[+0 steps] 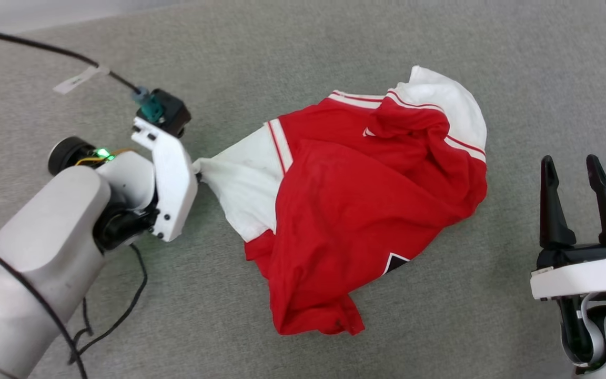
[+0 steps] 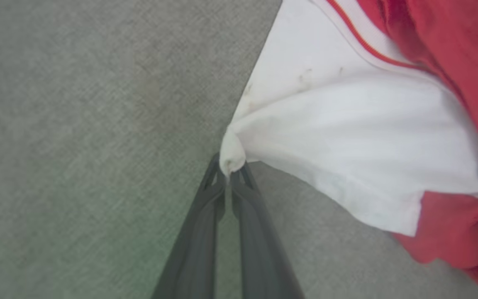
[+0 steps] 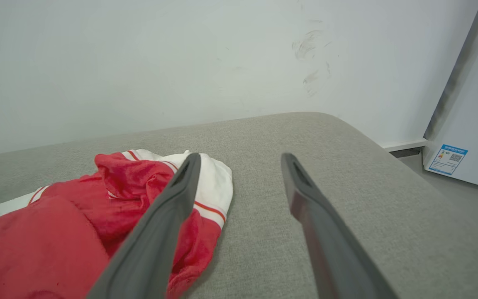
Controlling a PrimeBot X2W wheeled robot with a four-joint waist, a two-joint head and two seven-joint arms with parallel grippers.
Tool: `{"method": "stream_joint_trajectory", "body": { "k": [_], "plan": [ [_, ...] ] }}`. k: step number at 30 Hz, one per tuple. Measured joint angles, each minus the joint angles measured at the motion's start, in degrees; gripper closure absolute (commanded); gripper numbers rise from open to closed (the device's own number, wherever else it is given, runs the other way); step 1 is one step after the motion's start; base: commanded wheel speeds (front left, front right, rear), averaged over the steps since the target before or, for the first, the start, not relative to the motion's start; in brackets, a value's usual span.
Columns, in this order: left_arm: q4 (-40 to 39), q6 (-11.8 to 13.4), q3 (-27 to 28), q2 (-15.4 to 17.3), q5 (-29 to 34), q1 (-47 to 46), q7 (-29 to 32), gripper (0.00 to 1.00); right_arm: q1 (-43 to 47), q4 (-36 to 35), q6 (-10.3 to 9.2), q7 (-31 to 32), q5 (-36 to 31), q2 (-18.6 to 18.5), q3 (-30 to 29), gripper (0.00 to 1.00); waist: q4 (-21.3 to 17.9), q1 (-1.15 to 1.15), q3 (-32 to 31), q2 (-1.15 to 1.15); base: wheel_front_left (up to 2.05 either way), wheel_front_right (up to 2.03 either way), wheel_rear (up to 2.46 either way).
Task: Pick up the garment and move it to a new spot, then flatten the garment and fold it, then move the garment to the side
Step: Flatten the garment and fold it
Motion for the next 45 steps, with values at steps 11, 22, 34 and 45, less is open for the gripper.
{"method": "stream_joint_trajectory", "body": {
  "k": [11, 22, 34, 45],
  "plan": [
    [0.9, 1.4, 5.0, 6.6, -1.4, 6.9, -12.6, 1.0, 1.9, -0.9, 0.0, 4.3, -1.2, -1.1, -0.4, 0.0, 4.8, 0.0, -6.0, 0.0, 0.0, 0.0, 0.0],
    [-0.7, 5.9, 7.6, 10.1, -0.7, 15.5, -22.7, 0.0, 3.6, -1.8, 0.0, 7.8, -2.6, -1.2, -0.3, 0.0, 9.1, 0.0, -8.8, 0.0, 0.0, 0.0, 0.0],
    [-12.3, 11.7, 9.3, 3.5, -0.6, 22.9, -37.9, 0.0, 6.3, -2.9, 0.0, 10.1, -2.8, -1.4, -1.3, 0.0, 11.7, -0.01, -13.4, 0.0, 0.0, 0.0, 0.0],
    [-25.9, 13.0, -3.4, -1.8, 3.2, 25.1, -25.2, 0.0, 7.0, -3.9, 0.0, 10.7, -2.5, -1.4, -0.6, 0.0, 12.7, -0.01, -13.2, 0.0, 0.0, 0.0, 0.0]
  ]
}}
